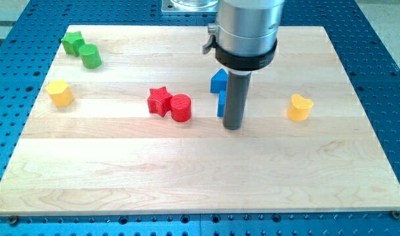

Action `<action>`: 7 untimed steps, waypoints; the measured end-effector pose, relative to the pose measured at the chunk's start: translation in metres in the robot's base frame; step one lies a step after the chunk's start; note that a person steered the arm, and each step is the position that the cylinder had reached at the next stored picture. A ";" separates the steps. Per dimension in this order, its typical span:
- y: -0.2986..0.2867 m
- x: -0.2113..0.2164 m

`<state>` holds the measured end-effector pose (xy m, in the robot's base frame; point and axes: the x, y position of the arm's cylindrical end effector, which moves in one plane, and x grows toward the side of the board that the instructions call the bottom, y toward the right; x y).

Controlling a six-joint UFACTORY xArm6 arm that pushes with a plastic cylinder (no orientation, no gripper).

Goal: Place the blue blocks at the top center of the board

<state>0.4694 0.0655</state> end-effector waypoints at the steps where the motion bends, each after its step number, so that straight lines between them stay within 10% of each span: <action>1: 0.002 -0.040; 4: -0.023 -0.004; 7: -0.016 -0.175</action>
<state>0.2943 0.0493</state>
